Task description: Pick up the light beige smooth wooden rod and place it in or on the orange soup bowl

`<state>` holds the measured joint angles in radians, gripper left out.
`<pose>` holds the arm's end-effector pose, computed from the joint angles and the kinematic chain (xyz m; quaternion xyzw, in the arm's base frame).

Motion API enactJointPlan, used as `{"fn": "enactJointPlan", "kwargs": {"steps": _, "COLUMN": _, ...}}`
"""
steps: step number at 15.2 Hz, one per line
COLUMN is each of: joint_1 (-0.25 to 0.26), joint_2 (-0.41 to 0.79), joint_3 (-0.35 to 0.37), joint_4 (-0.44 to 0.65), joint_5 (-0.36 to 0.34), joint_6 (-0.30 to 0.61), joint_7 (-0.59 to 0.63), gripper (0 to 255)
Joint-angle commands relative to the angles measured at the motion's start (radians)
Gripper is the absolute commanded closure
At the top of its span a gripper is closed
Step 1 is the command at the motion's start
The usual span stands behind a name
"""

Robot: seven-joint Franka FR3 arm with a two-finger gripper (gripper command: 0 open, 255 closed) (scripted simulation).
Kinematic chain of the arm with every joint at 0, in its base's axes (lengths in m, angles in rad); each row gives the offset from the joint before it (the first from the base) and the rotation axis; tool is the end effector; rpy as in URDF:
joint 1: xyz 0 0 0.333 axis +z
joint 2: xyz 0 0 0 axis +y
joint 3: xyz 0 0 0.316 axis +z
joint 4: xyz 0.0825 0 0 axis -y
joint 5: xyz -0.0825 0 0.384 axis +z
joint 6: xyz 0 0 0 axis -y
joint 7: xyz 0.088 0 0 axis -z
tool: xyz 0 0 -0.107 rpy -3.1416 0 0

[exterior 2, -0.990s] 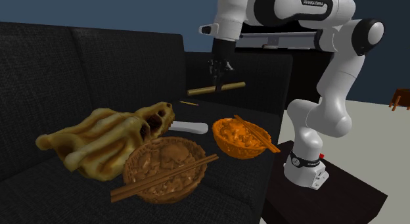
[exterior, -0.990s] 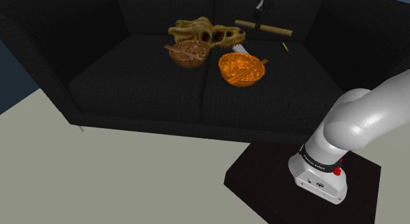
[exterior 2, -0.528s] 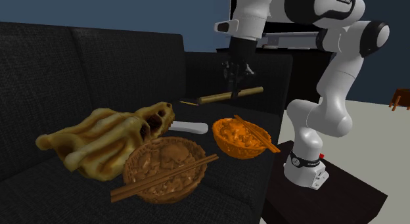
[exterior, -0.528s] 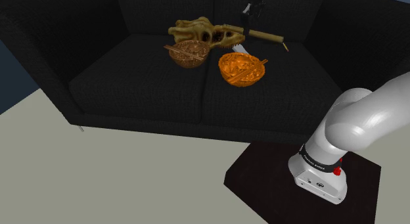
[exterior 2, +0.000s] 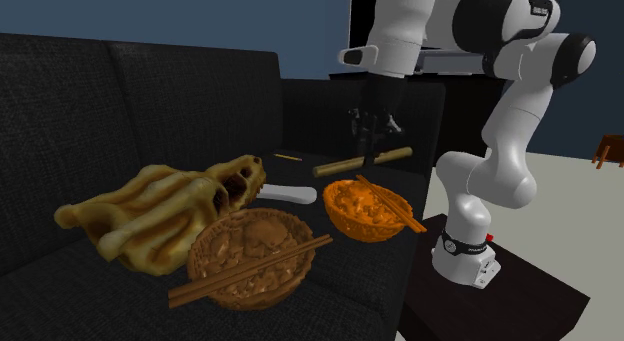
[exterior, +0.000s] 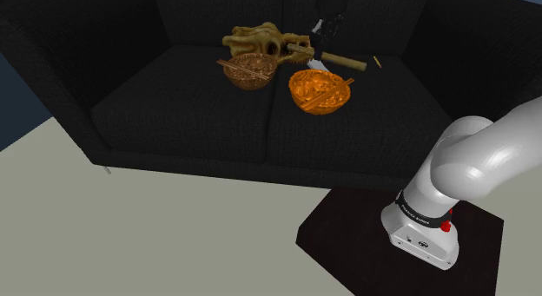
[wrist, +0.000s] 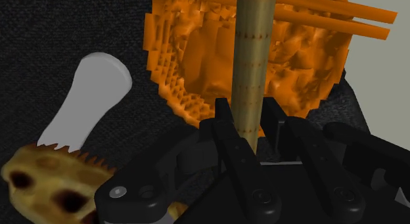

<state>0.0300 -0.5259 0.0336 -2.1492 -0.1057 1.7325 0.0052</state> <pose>0.3993 0.0187 0.6137 0.9961 0.0329 0.0563 0.0592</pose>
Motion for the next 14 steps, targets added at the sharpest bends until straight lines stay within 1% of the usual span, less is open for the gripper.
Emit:
{"fn": "enactJointPlan", "kwargs": {"steps": 1, "joint_1": 0.001, "joint_2": -0.007, "joint_3": 0.001, "joint_4": -0.032, "joint_5": 0.0, "joint_6": 0.025, "joint_7": 0.004, "gripper": 255}}
{"fn": "enactJointPlan", "kwargs": {"steps": 8, "joint_1": 0.001, "joint_2": -0.018, "joint_3": 0.0, "joint_4": -0.139, "joint_5": -0.003, "joint_6": 0.121, "joint_7": 0.014, "gripper": 255}}
{"fn": "enactJointPlan", "kwargs": {"steps": 14, "joint_1": 0.001, "joint_2": -0.018, "joint_3": 0.0, "joint_4": -0.139, "joint_5": -0.003, "joint_6": 0.121, "joint_7": 0.014, "gripper": 255}}
